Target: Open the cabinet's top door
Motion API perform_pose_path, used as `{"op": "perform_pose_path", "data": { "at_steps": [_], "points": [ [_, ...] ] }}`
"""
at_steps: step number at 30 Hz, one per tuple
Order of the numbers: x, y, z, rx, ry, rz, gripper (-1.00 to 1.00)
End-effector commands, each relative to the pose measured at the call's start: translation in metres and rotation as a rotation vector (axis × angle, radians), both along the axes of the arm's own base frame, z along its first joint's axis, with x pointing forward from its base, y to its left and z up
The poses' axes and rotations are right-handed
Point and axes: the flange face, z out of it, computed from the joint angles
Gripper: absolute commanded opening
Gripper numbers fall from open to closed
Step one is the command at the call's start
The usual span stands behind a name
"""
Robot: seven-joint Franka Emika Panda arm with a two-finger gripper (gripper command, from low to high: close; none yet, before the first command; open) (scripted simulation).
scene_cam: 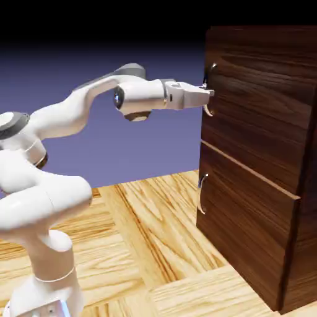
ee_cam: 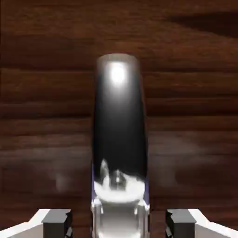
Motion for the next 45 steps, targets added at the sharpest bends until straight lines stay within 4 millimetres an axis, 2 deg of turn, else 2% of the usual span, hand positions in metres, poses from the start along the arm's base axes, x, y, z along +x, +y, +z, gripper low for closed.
{"op": "perform_pose_path", "data": {
  "at_steps": [1,9,16,34,39,45],
  "points": [
    [-0.01,-0.004,0.0,0.0,0.0,0.025,-1.0],
    [-0.089,-0.051,0.0,0.0,0.0,0.249,-1.0],
    [-0.136,-0.092,0.0,0.0,0.0,0.399,-1.0],
    [-0.21,-0.195,0.0,0.0,0.0,0.706,-1.0],
    [-0.227,-0.234,0.0,0.0,0.0,0.809,-1.0],
    [-0.245,-0.291,0.0,0.0,0.0,0.955,-1.0]
  ]
}}
